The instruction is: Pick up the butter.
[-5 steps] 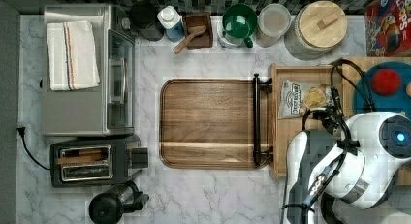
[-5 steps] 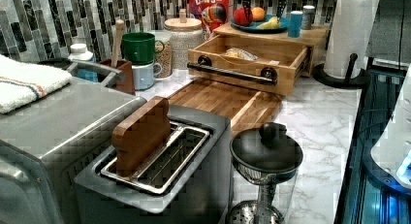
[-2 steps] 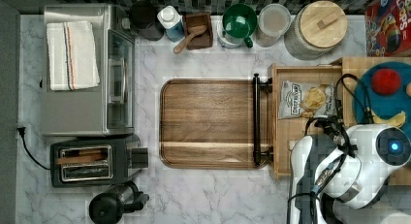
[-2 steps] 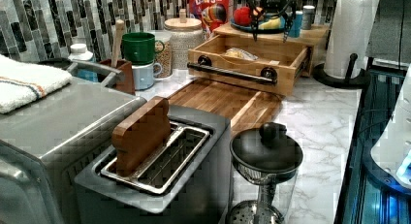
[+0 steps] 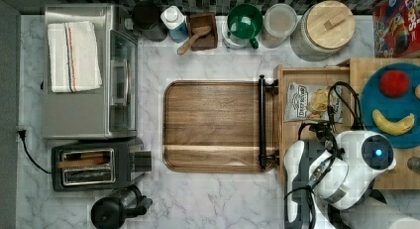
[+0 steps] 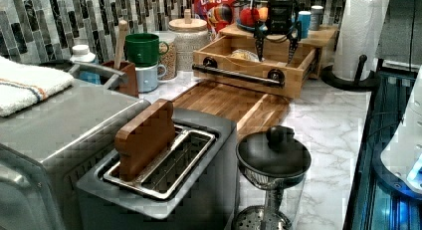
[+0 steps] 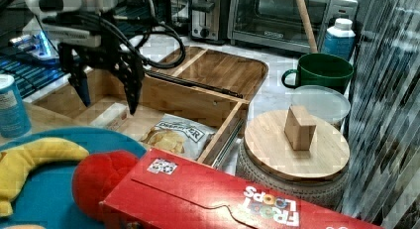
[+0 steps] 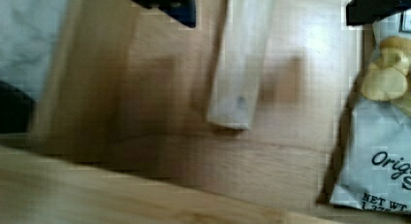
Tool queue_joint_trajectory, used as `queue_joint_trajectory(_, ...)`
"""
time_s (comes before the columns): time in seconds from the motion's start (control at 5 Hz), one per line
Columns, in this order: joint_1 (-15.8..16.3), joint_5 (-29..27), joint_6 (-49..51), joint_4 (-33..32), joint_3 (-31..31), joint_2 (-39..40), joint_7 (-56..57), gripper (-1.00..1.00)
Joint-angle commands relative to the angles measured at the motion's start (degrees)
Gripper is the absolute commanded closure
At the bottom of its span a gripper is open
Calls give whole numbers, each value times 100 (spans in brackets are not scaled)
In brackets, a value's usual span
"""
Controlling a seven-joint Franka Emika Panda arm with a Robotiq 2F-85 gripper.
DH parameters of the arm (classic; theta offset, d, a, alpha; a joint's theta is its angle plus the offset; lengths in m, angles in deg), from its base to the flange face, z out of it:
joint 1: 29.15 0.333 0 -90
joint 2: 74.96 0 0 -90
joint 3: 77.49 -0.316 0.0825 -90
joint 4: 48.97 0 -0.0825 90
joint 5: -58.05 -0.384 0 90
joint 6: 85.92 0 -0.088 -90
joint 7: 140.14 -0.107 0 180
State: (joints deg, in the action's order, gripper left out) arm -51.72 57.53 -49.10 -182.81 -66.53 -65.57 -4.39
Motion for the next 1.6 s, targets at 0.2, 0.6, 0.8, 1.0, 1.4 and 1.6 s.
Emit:
queue_joint_trajectory(0.2,-66,44,-368,-70,88,-15,91,-100)
queue_joint_trajectory(0.6,-39,186,-745,-226,128,-76,9,100)
queue_joint_trajectory(0.8,-45,86,-785,-238,58,-35,47,100)
queue_joint_trajectory(1.0,-111,-130,-904,-280,-65,2,224,100)
queue_joint_trajectory(1.4,-69,-252,-1001,-420,-185,-500,534,100)
queue_joint_trajectory(1.6,-13,-157,-725,-242,-208,-726,532,100)
